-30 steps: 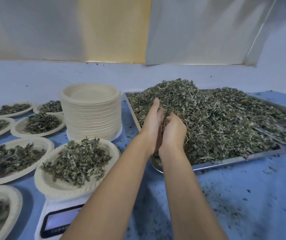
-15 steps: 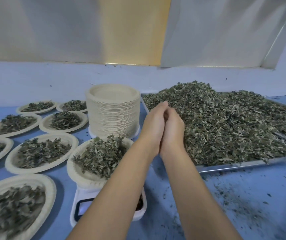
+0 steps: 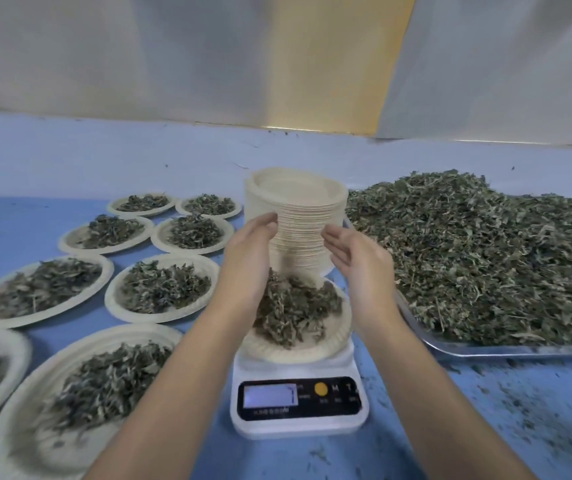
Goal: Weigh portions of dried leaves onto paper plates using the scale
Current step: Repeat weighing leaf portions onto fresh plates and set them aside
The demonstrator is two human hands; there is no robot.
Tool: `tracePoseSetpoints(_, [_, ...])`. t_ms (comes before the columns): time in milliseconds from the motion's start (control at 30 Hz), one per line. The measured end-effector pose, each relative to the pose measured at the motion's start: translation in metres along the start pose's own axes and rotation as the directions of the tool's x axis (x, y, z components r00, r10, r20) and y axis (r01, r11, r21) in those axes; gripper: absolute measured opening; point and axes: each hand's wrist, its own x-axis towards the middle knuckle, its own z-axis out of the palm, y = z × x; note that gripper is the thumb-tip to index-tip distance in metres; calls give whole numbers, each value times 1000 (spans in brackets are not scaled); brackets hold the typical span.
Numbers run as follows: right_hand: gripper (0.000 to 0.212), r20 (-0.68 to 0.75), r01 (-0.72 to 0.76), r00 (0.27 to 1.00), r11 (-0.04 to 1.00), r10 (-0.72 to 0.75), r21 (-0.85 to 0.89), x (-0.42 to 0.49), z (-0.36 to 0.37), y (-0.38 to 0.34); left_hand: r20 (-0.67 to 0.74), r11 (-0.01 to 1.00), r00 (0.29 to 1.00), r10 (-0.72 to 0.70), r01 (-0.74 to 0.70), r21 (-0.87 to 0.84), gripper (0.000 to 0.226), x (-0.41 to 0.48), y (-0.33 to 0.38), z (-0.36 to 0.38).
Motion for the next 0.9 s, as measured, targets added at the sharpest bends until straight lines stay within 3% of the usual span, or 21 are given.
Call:
tracePoseSetpoints(133, [32,-139,-47,990,994,32,-103,-1,-7,5,-124,995,992,3,9,102,28,5,-18,-20])
tracePoseSetpoints(267, [31,-113,-99,990,979,80,-176,-4,-8,17,-207,991,978,24,4,130,32,9,-25,-31])
tracePoseSetpoints(667, [29,-103,-175,982,972,160,-154,-5,-7,22,-117,999,992,-47,47,-8,26,8,-22,-28])
tracePoseSetpoints(800, [31,-95,-162,985,959,143,-234,-5,-8,21,-100,993,994,-51,39,-112,26,8,-21,-27])
tracePoseSetpoints(900, [37,-74,-161,986,949,147,-269,-5,-9,22,-175,1000,984,-12,7,-25,28,12,-25,-35])
